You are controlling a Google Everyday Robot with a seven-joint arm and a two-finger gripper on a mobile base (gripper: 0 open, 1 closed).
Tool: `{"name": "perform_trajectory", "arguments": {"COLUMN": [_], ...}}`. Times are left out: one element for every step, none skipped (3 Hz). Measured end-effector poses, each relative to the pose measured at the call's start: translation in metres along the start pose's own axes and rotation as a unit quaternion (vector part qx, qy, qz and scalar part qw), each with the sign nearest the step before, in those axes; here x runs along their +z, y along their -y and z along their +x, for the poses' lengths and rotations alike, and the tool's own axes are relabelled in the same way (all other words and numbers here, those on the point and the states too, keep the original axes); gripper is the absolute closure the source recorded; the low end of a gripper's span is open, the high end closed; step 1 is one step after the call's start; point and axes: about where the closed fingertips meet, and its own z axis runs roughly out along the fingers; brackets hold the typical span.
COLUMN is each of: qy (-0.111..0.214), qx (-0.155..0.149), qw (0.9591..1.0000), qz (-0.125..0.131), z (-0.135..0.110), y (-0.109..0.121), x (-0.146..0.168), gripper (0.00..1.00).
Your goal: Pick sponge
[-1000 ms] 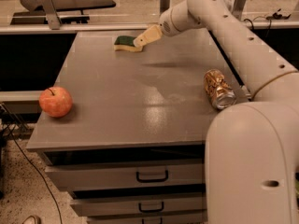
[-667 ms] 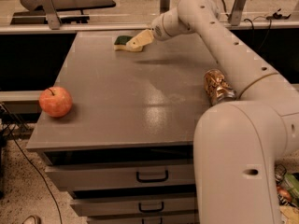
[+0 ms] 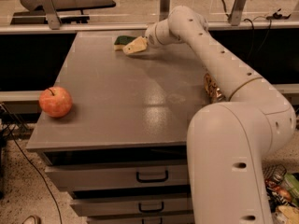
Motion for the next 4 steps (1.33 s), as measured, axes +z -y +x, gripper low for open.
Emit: {"name": "perform_trajectory", "arguments": {"qy": [0.002,0.006,0.007,0.007], "qx": [-0.009,-0.011,-0.011,-0.011], "qw": [0.9999,0.9999,0.9999,0.9999], "qz": [0.006,0.008,0.008,0.008], "z": [0.005,0.0068,0.0068,0.0068], "y": [-0.0013,-0.003,-0.003,-0.003], "x": [0.0078,0.0065,0.0065,0.0064], "gripper": [0.38,0.62,0.86,1.0]}}
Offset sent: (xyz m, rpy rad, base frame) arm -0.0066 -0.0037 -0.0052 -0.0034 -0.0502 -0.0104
